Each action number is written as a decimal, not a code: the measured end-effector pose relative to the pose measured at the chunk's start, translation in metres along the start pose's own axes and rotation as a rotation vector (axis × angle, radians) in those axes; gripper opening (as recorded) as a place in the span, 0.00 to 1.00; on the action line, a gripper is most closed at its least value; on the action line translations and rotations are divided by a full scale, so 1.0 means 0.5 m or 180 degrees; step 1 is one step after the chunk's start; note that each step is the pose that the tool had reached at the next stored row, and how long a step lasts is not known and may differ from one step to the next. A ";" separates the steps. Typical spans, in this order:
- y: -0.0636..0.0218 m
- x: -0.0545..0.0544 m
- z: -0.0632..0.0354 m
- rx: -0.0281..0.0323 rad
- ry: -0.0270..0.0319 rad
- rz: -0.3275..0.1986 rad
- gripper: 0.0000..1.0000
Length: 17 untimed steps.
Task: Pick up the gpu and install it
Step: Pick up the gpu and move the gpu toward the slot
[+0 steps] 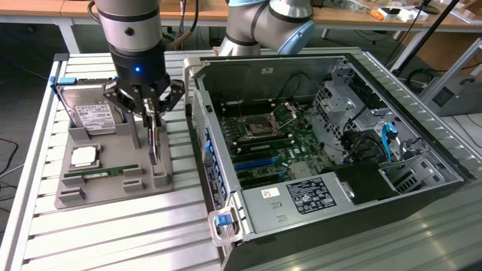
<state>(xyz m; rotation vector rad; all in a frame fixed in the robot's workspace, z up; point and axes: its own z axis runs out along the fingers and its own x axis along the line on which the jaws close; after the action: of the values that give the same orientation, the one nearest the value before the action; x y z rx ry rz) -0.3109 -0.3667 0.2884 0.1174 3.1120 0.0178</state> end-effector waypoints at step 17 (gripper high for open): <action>0.000 0.000 -0.012 -0.0002 0.0000 0.0000 0.27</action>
<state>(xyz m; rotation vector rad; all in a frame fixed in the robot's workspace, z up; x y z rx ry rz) -0.3109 -0.3667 0.2945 0.1174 3.1119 0.0190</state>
